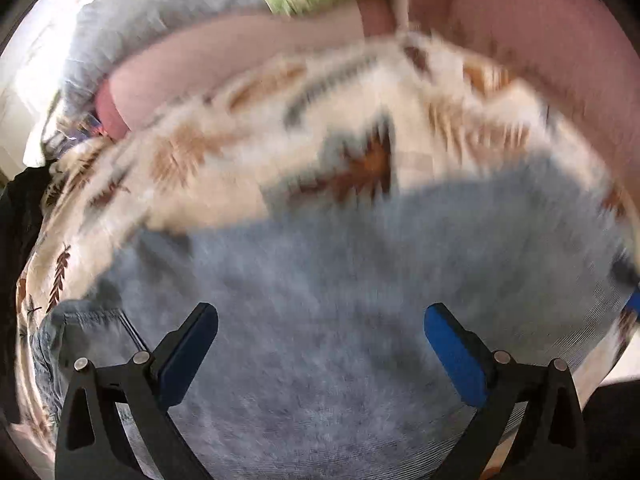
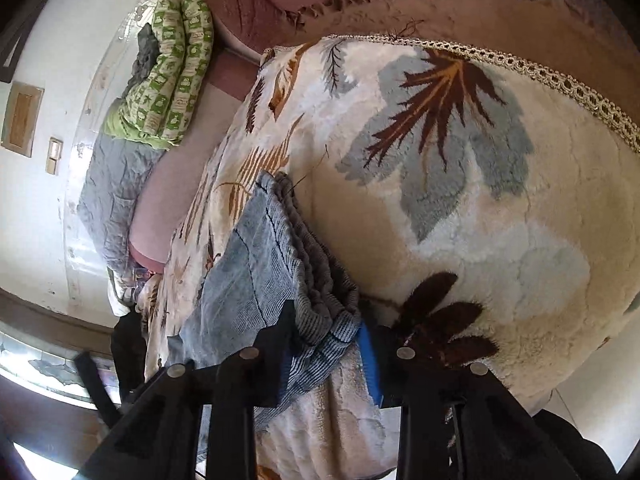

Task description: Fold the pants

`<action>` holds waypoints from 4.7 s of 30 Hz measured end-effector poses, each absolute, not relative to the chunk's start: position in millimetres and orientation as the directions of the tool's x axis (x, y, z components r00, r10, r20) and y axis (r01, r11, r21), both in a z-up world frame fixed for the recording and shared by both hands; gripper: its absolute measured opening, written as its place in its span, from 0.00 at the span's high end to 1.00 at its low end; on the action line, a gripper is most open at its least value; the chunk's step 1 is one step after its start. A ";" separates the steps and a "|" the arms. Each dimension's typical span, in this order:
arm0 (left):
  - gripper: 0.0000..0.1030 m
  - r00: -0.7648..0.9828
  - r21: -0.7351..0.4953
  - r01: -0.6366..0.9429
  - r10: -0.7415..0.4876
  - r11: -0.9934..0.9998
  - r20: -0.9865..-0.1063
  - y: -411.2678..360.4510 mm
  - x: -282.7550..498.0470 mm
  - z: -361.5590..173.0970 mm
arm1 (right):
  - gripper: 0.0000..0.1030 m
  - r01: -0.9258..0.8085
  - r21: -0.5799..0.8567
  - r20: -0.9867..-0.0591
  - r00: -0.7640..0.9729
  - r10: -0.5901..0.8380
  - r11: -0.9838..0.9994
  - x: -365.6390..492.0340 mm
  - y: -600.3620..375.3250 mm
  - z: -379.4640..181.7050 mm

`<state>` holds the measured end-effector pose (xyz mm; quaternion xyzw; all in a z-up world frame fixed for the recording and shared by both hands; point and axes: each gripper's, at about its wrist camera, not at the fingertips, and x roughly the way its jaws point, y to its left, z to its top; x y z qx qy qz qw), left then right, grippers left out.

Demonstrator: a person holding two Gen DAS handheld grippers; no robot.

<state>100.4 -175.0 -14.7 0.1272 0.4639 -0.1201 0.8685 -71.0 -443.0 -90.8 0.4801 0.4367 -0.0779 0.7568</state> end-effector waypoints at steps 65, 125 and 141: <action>0.01 0.449 -0.518 0.073 -0.492 0.852 -0.746 14.5 82.2 6.9 | 0.17 0.259 0.801 -0.590 0.495 0.638 0.539 91.2 -295.7 -64.7; 0.40 0.265 -0.567 -0.127 -0.523 0.814 -0.810 13.1 35.2 -30.2 | 0.18 0.211 0.815 -0.568 0.477 0.670 0.540 71.3 -296.8 -80.1; 0.97 0.422 -0.403 -0.068 -0.340 0.913 -0.841 -2.7 18.2 -0.8 | 0.18 0.201 0.807 -0.578 0.465 0.671 0.556 70.7 -294.6 -79.8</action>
